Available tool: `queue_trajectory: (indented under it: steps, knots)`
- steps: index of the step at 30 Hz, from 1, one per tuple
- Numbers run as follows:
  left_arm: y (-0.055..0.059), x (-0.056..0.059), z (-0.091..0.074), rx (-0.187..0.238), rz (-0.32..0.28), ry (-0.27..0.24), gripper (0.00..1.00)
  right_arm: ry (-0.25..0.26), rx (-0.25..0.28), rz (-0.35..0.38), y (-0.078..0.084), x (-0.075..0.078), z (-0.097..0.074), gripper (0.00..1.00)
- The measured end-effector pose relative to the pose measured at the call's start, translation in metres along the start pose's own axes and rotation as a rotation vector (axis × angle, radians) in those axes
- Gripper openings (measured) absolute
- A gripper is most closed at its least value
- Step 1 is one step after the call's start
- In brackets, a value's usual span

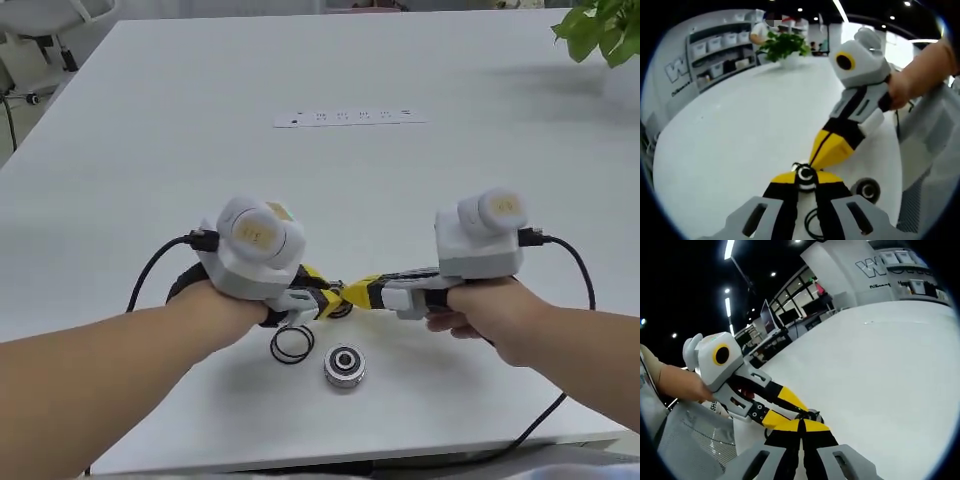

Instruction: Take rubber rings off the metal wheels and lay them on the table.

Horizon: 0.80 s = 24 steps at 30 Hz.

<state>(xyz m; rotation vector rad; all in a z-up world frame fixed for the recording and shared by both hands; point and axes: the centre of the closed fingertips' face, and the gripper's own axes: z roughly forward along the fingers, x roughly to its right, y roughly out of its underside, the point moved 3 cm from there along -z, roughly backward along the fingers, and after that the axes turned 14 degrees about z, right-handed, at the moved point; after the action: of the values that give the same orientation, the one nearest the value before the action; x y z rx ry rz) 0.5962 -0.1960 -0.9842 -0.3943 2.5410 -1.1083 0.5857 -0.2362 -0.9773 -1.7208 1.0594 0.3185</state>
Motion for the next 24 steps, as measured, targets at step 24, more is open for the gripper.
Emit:
queue_trajectory:
  steps: [24]
  knots:
    - [0.0,0.0,-0.001,0.009,-0.002,-0.001,0.12,-0.077,0.004,0.069,0.002,-0.007,-0.003,0.0]
